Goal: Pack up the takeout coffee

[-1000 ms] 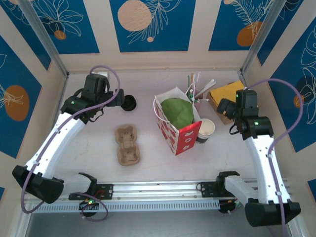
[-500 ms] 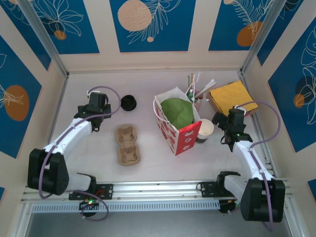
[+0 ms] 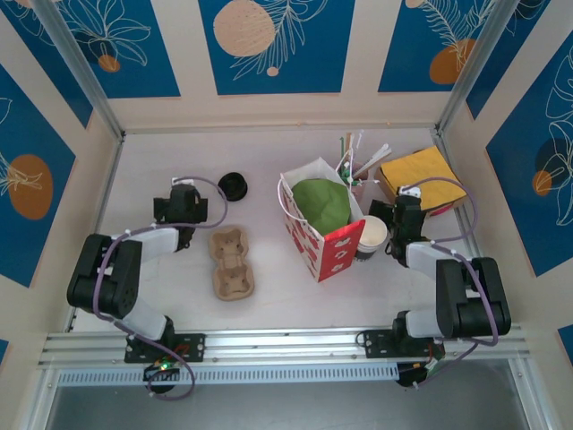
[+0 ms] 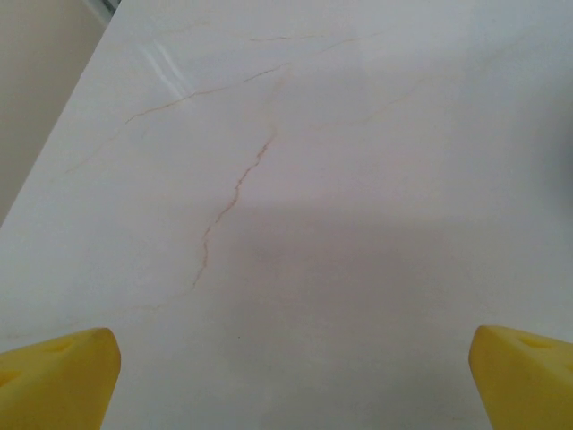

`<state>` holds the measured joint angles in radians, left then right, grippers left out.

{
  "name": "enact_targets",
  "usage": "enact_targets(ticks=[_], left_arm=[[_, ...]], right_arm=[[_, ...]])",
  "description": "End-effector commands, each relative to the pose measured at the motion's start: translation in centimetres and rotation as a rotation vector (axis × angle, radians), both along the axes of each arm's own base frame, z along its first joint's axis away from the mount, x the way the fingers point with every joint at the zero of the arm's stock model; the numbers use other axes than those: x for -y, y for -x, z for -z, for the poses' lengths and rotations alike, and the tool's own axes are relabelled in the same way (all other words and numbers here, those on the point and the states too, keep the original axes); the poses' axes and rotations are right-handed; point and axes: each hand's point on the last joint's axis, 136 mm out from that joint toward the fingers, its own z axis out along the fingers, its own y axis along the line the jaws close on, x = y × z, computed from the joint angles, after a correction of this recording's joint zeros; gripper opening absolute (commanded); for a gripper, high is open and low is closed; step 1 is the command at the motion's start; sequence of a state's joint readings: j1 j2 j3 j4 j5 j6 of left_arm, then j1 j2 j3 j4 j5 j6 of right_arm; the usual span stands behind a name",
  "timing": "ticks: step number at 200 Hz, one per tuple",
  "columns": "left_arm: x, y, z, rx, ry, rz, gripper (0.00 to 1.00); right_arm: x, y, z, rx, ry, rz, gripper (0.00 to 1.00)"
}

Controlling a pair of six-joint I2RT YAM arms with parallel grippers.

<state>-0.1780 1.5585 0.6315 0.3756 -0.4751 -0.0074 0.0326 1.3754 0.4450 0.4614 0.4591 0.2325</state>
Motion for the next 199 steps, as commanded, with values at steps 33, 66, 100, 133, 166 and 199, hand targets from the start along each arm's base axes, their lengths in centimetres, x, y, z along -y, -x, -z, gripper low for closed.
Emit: enact_targets(ticks=[33,66,100,133,166,199], left_arm=[[1.5,-0.2,-1.9,0.214,0.097,0.164,1.00],[2.5,0.4,-1.4,0.236,0.157,0.260,1.00],[2.9,0.6,-0.8,0.241,0.186,0.305,1.00],[2.9,0.5,-0.9,0.248,0.193,0.309,1.00],[2.7,0.6,-1.0,0.256,0.188,0.297,1.00],[2.7,0.6,-1.0,0.258,0.187,0.297,1.00]], right_arm=[[-1.8,-2.0,-2.5,0.207,0.023,-0.106,0.99],[-3.2,-2.0,-2.1,0.203,0.010,-0.201,0.99],[-3.7,-2.3,-0.9,0.181,0.002,-0.237,0.99],[-3.6,-2.5,-0.9,0.178,-0.023,-0.248,0.99],[-3.7,-2.5,-0.9,0.177,-0.017,-0.246,0.99],[-3.8,-2.6,-0.9,0.176,-0.007,-0.246,0.99]])
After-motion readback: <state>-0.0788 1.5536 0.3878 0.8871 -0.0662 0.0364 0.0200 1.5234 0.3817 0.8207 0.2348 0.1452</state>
